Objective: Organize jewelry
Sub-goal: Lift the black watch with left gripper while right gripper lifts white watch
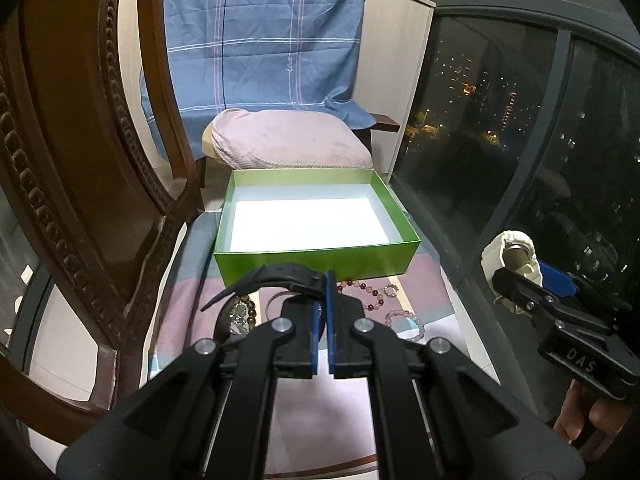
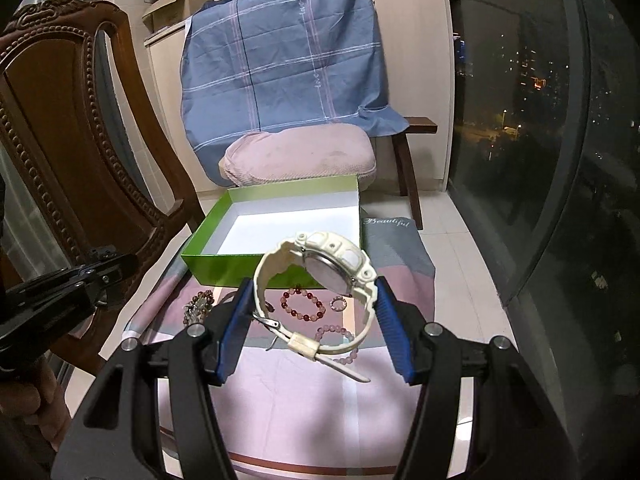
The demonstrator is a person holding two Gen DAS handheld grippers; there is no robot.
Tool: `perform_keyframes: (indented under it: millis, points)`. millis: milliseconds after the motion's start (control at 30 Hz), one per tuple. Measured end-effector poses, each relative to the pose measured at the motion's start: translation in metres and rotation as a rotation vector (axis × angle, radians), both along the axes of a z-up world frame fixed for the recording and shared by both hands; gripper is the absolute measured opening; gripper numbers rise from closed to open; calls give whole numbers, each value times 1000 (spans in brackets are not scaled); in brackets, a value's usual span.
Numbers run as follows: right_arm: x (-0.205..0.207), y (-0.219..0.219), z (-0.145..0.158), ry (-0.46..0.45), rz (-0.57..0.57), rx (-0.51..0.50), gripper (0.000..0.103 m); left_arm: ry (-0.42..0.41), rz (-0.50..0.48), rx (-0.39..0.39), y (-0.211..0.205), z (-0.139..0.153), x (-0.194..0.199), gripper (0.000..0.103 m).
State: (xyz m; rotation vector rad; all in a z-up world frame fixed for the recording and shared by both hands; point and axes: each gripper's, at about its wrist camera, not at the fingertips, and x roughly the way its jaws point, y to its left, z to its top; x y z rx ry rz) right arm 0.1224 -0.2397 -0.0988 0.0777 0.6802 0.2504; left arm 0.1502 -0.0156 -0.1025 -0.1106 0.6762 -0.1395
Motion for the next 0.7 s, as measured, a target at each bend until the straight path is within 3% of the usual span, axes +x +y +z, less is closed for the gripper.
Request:
perform_keyframes:
  millis: [700]
  points:
    - [-3, 0, -1, -15, 22, 19, 59, 31, -5, 4, -5, -6, 1, 4]
